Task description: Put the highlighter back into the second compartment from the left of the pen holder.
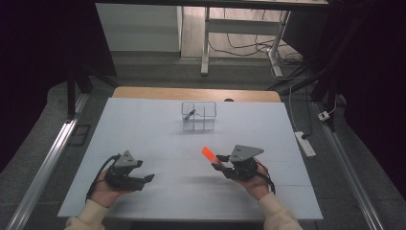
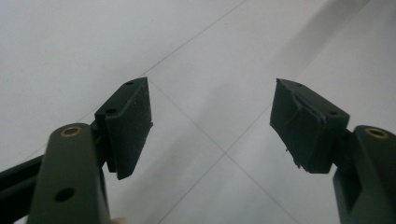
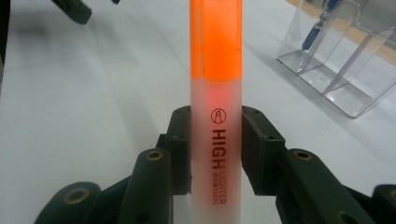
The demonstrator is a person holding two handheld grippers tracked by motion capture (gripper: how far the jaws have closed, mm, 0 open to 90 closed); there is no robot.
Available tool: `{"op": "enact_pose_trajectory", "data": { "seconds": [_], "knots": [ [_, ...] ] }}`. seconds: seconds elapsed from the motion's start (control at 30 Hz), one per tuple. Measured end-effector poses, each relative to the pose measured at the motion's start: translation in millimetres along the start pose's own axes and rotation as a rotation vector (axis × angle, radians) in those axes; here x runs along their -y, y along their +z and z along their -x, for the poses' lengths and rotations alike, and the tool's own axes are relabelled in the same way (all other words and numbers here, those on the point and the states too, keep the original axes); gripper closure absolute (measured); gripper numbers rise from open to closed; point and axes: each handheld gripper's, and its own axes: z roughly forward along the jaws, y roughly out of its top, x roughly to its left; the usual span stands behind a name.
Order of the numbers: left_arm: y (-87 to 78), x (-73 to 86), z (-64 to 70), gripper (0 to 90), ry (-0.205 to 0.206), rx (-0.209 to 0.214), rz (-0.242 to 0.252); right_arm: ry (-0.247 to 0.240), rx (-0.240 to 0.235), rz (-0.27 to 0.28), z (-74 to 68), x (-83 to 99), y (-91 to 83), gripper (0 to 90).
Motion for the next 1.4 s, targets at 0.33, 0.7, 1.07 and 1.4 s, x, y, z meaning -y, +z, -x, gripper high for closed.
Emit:
{"op": "enact_pose_trajectory", "data": {
  "seconds": [0.33, 0.7, 1.07, 1.4],
  "knots": [
    [-3.1, 5.6, -1.2, 28.9, 0.002, 0.004, -0.005, 0.057, 0.042, 0.073, 13.1, -12.2, -1.7, 65.3],
    [-3.8, 7.6, -4.1, 28.7, -0.009, 0.009, -0.011, 0.120, 0.074, 0.166, 30.4, -33.4, 7.1, 65.3],
    [-3.3, 8.5, -5.9, 28.7, -0.011, 0.011, -0.011, 0.181, 0.111, 0.197, 51.2, -49.5, 23.1, 65.3],
    [-3.3, 8.8, -7.0, 28.7, -0.008, 0.015, -0.014, 0.206, 0.125, 0.216, 64.1, -59.0, 33.9, 65.4]
  ]
}}
